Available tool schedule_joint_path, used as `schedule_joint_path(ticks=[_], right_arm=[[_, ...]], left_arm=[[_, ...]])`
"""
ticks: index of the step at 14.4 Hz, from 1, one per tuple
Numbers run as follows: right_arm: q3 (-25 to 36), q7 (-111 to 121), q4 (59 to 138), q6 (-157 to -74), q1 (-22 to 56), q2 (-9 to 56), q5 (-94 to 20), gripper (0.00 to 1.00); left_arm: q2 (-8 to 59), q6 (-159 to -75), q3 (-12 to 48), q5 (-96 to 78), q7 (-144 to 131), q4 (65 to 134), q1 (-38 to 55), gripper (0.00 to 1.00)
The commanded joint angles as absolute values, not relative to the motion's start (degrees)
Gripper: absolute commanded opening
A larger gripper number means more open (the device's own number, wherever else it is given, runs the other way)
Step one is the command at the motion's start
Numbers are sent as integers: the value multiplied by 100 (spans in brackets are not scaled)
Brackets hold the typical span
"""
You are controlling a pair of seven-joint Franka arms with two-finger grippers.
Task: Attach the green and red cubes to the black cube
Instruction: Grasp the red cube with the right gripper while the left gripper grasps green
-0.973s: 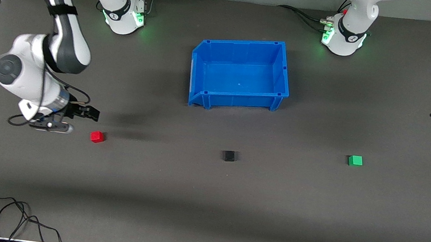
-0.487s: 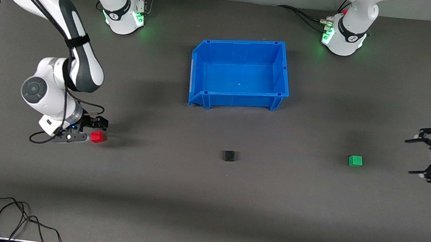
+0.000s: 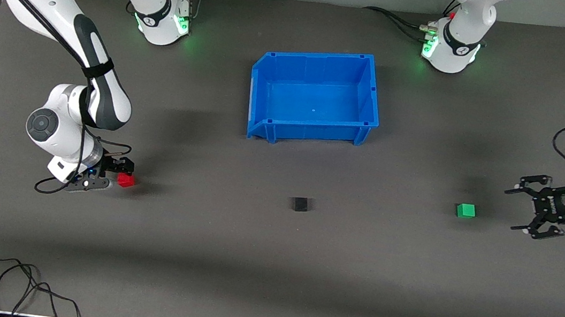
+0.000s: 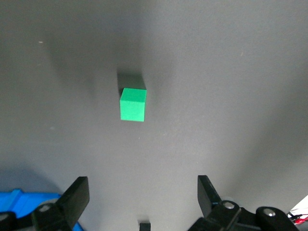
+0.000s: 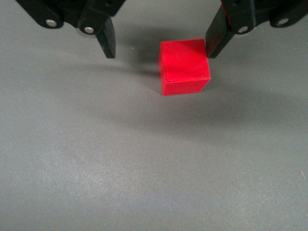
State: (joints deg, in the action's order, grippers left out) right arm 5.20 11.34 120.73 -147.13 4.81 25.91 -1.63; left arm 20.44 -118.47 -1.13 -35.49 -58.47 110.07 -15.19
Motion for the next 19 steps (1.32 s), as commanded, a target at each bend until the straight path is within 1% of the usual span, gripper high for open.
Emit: schedule_joint_path(ticks=[1,3,5,9,10,13,16,17,18,19], right_arm=[[501,1187,11989,-14818,501,2698,-158,83],[501,1169,11988,-14932,492,2751,-158,83],[501,1160,11945,-14941,492,2777,-210,83],[501,1143,11769,-14924,501,2891,-510,64],[501,1134,11742,-14924,501,2909,-510,61],[501,1134,11637,-14915,501,2953,-624,61],[501,1134,11567,-14915,501,3032,-624,61],[501,1134,11558,-14915,501,3041,-633,61],[501,1134,11558,-14915,501,3041,-668,61],[501,1134,11558,-14915,501,3041,-703,61]], left_arm=[[1968,-12382,-114,-3841,-5293,11574,-1415,100],[2074,-12550,-114,-3998,-5020,11698,-1406,100],[2240,-12997,-105,-4226,-4625,11891,-1389,100],[2653,-13437,-105,-4755,-4017,11927,-1293,100],[2750,-13569,-105,-4781,-3991,11927,-1240,100],[2918,-13754,-105,-4904,-3850,11936,-1108,100],[2936,-13808,-105,-4896,-3850,11944,-1099,100],[2936,-13773,-105,-4896,-3850,11944,-1116,94],[2918,-13720,-105,-4896,-3841,11936,-1134,83],[2892,-13685,-105,-4887,-3832,11918,-1160,70]])
